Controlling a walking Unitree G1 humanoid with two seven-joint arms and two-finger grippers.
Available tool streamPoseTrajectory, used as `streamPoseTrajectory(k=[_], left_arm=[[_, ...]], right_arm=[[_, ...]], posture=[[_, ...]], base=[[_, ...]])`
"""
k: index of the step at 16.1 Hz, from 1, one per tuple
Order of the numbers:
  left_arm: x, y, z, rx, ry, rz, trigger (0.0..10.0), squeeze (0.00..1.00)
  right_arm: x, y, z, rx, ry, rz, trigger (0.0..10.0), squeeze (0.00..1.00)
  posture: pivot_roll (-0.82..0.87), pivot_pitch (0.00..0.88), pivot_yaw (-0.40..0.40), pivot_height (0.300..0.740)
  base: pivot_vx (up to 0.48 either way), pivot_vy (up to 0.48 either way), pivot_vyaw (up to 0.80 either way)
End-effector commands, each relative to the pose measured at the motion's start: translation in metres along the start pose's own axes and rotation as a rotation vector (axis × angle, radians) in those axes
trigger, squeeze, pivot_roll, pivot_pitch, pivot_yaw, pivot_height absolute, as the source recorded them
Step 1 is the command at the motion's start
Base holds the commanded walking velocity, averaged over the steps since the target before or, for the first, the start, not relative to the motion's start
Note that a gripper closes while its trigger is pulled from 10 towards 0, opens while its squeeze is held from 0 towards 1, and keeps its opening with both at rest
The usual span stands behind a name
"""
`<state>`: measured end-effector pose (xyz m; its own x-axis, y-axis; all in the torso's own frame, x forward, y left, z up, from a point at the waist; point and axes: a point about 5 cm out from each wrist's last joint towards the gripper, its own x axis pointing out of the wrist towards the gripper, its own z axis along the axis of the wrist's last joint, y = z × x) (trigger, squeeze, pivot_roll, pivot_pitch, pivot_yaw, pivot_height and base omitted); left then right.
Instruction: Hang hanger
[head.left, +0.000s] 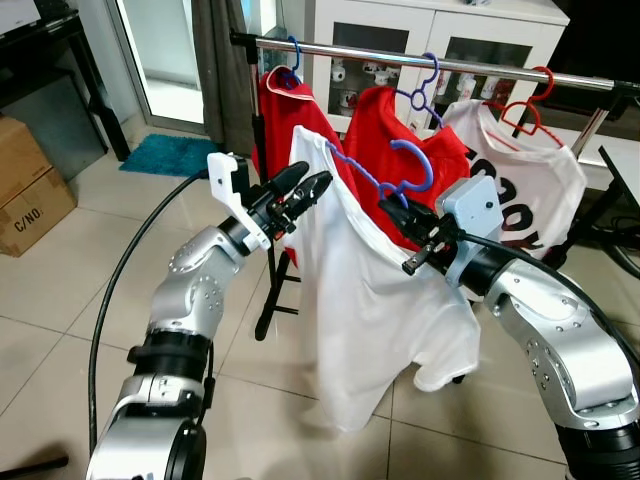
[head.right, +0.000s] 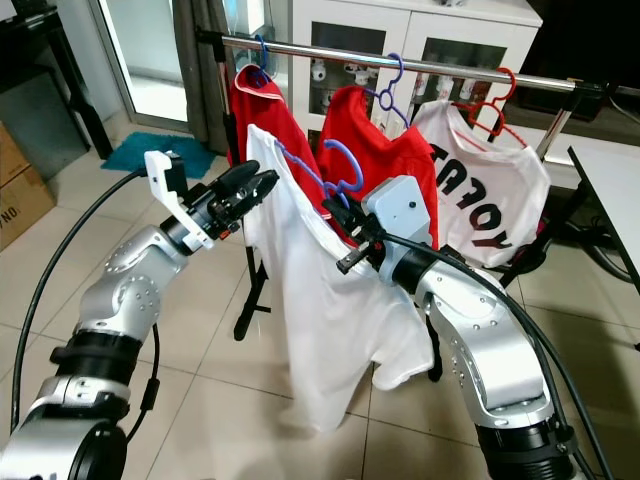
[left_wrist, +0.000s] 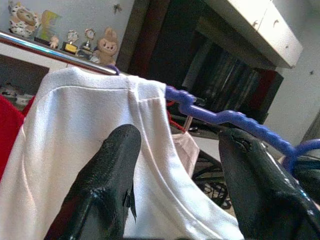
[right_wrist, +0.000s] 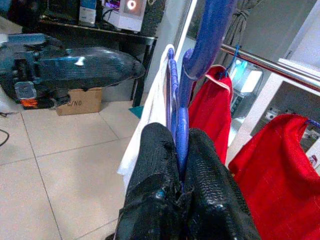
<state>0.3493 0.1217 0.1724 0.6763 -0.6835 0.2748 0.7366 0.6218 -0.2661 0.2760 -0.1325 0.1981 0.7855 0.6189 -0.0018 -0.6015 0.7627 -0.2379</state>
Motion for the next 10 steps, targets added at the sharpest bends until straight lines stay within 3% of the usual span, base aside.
streamPoseTrajectory(k=[1,2,3,4,10], left_arm=[[0.004,0.001,0.003,0.021,0.002,0.006,10.0,0.0],[0.005,0.001,0.001,0.027,0.008,0.008,7.4,0.0],[0.005,0.002,0.0,0.03,0.013,0.008,7.4,0.0],[0.004,0.003,-0.003,0.038,0.025,0.006,0.0,0.0],[0.002,0.012,-0.007,0.082,0.071,0.041,0.0,0.0]], right_arm=[[0.002,0.001,0.013,-0.043,-0.044,0.013,0.0,0.0],[0.002,0.002,0.013,-0.045,-0.047,0.014,0.0,0.0],[0.002,0.002,0.014,-0.046,-0.048,0.015,0.0,0.0],[0.003,0.003,0.015,-0.048,-0.051,0.023,0.0,0.0],[0.005,0.006,0.016,-0.046,-0.059,0.043,0.0,0.0]], posture=[[-0.2,0.0,-0.025,0.74],[-0.2,0.0,-0.025,0.74],[-0.2,0.0,-0.025,0.74],[-0.19,0.0,-0.028,0.74],[-0.19,0.0,-0.02,0.74]], base=[[0.0,0.0,0.0],[0.0,0.0,0.0],[0.0,0.0,0.0],[0.0,0.0,0.0],[0.0,0.0,0.0]])
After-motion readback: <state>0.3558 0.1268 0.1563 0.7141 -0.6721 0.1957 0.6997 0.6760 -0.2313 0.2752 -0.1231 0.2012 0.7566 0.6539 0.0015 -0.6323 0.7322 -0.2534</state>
